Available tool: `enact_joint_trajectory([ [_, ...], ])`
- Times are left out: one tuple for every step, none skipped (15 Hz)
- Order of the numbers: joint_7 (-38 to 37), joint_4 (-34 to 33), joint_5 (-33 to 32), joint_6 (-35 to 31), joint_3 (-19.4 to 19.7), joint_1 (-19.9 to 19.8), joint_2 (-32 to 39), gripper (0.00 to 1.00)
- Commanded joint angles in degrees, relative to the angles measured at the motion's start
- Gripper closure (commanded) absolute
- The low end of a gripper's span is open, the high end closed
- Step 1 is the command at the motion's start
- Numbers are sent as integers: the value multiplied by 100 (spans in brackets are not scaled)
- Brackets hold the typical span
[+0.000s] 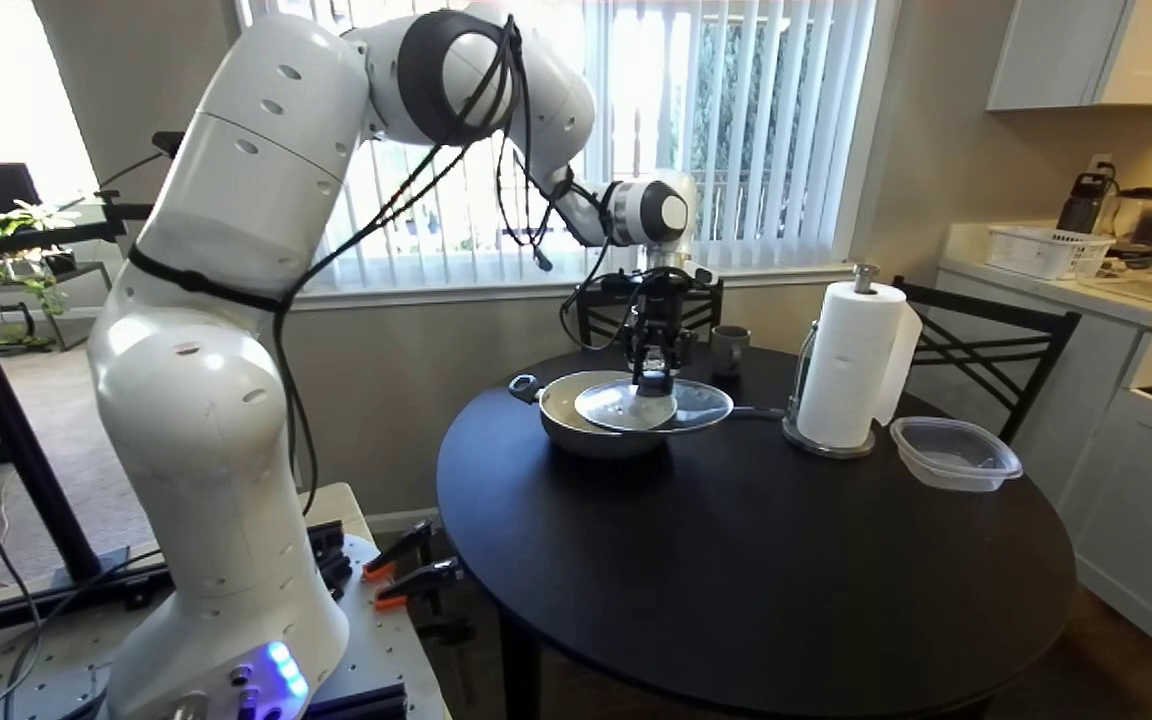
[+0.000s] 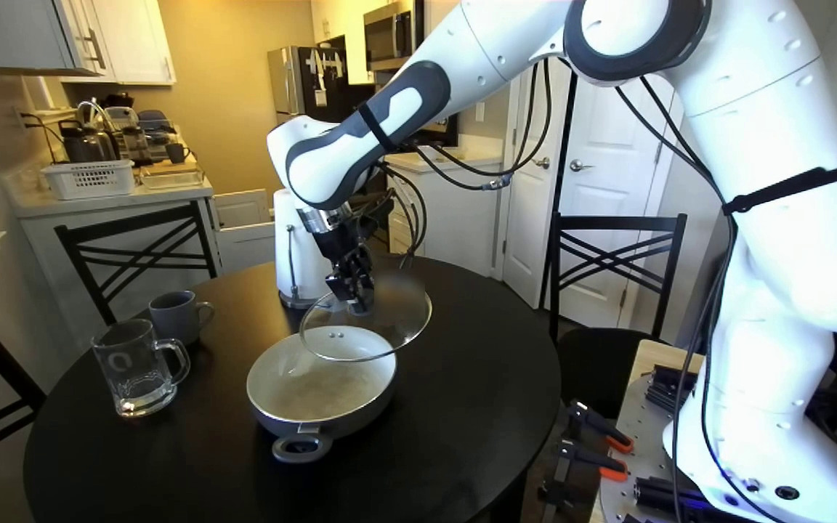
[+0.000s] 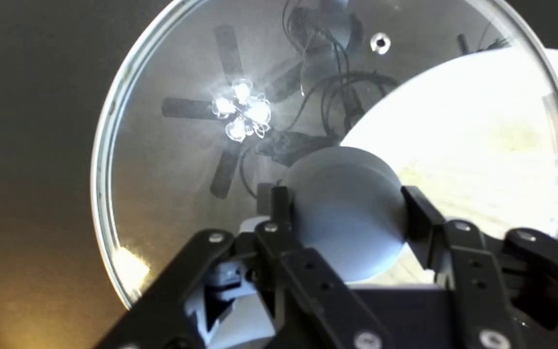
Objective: Put the glass lid on the pan.
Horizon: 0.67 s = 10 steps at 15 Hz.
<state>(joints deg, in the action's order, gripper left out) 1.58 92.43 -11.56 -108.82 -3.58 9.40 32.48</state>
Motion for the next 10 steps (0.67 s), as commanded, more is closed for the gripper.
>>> enact_joint_trajectory([
  [610,-475,-99,274,-170,64,223,67],
  [750,-542,-103,286,-207,88,284,67],
  [906,-586,-115,291,-245,104,329,67],
  [1040,-642,-123,311,-271,111,397,67],
  [1158,-674,-126,327,-286,115,424,67],
  [1255,-716,-132,335,-288,119,476,67],
  [1335,-707,-155,320,-280,113,471,67],
  [1364,-692,-170,278,-262,98,473,67],
  [1094,-569,-39,77,-273,123,532,42],
  [1143,-576,-50,77,-269,114,544,42],
])
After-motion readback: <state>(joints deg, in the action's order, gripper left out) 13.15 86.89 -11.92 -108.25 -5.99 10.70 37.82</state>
